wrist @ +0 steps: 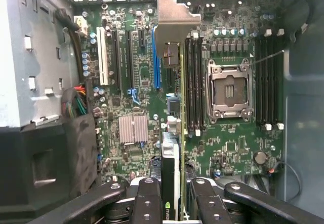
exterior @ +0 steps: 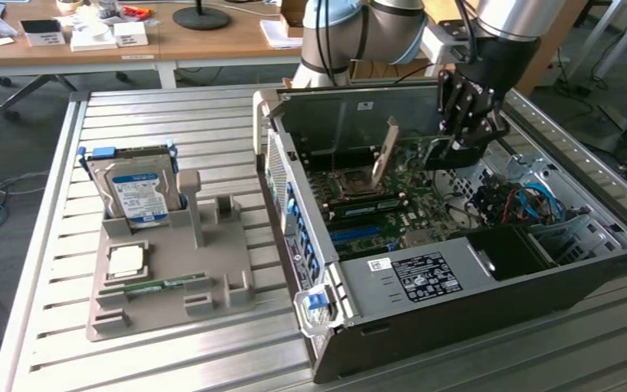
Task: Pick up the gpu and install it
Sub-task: 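Insert the gpu into the slot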
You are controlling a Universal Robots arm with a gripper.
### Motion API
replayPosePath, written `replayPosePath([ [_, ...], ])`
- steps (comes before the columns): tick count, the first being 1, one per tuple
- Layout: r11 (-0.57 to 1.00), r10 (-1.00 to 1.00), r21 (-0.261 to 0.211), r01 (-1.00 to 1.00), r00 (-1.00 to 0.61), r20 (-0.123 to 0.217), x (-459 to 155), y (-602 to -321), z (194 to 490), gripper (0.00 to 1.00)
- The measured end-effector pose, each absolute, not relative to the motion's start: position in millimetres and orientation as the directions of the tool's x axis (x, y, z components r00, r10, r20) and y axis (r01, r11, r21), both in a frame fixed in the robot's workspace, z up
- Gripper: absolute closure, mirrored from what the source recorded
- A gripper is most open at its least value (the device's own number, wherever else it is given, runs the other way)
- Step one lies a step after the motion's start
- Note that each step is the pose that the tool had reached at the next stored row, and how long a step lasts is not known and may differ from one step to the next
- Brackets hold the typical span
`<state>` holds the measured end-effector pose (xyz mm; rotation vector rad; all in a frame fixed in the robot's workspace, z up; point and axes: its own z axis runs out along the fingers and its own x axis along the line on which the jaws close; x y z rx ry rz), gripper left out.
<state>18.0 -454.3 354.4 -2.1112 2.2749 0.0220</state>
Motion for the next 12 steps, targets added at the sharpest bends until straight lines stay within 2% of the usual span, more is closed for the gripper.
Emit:
replayPosePath([
  [12,0.075,-0.997,-0.015,-0.997,-0.074,-0.037,12,-454,336,0.73],
])
